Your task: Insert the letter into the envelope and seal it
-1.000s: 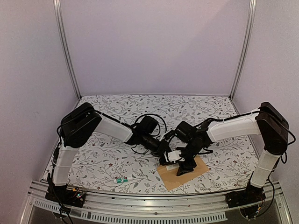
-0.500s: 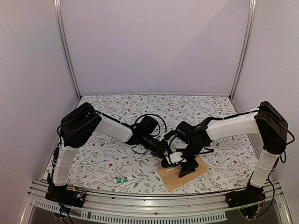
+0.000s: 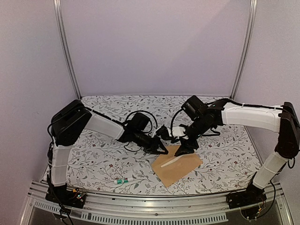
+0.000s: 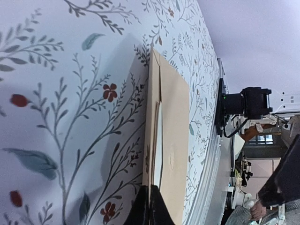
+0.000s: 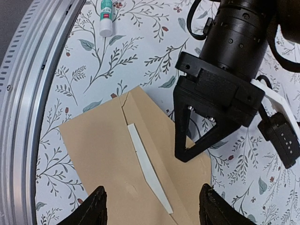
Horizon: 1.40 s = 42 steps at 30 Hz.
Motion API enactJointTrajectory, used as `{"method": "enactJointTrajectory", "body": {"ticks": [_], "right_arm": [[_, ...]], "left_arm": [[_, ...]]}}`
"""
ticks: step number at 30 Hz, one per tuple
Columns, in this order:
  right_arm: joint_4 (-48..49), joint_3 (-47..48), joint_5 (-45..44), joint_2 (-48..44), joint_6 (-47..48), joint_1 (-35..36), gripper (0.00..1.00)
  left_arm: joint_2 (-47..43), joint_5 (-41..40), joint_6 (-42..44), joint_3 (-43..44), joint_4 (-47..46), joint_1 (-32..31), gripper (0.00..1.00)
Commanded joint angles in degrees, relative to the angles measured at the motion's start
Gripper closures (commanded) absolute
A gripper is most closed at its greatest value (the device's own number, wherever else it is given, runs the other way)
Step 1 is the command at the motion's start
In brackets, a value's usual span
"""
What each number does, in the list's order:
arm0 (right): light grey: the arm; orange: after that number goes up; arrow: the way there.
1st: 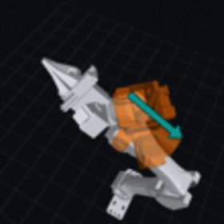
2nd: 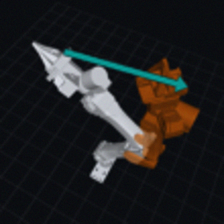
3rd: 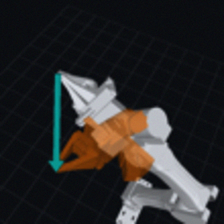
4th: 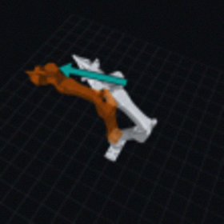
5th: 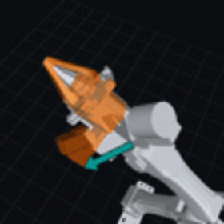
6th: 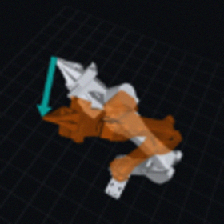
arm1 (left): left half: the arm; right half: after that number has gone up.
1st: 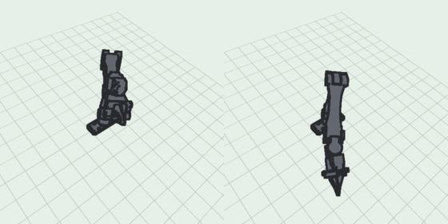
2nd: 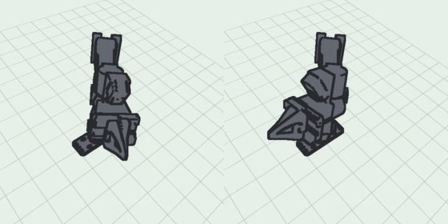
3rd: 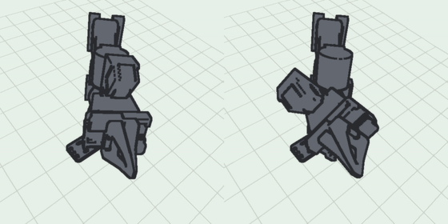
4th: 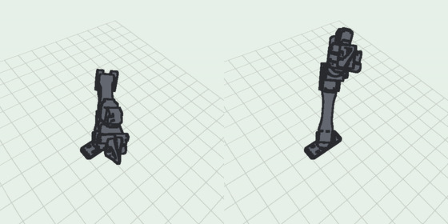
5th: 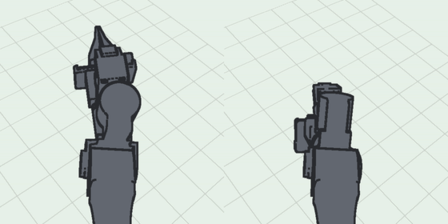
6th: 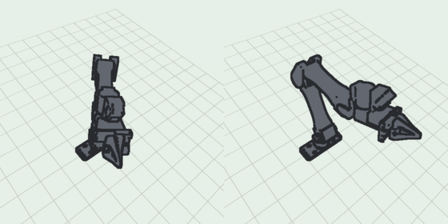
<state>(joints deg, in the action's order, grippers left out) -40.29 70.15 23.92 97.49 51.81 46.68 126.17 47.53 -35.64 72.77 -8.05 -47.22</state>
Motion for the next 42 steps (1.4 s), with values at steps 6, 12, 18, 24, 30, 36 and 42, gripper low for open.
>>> {"method": "enactJointTrajectory", "body": {"ticks": [6, 12, 18, 24, 30, 36, 42], "right_arm": [[4.4, -1.2, 1.6, -14.8, -10.4, -5.6, 0.35], [7.4, -1.7, -0.3, -17.0, -16.0, -9.4, 0.35], [7.8, -2.7, 0.0, -17.3, -17.3, -9.8, 0.35], [7.9, -2.0, 0.0, -17.0, -17.7, -9.9, 0.35], [7.1, 1.2, 0.4, -17.6, -19.8, -10.0, 0.34], [7.6, 4.7, 0.5, -18.8, -26.0, -12.3, 0.01], [6.2, 7.0, 13.9, -15.4, -31.6, -18.2, 0.01]], "left_arm": [[-15.7, -20.7, -9.6, -11.7, -5.0, 6.2, 1.00], [-19.2, -34.3, -21.3, -17.7, -10.4, 5.0, 1.00], [-18.1, -40.1, -30.0, -18.1, -8.6, 2.0, 1.00], [-21.5, -45.4, -29.2, -17.6, -1.4, 0.4, 0.40], [-30.9, -49.9, -19.5, -16.1, 11.1, 0.0, 0.00], [-42.1, -69.3, 5.4, -20.0, 16.6, -6.1, 0.00], [-49.6, -58.9, 9.4, -27.0, 9.8, 5.6, 0.27]]}}
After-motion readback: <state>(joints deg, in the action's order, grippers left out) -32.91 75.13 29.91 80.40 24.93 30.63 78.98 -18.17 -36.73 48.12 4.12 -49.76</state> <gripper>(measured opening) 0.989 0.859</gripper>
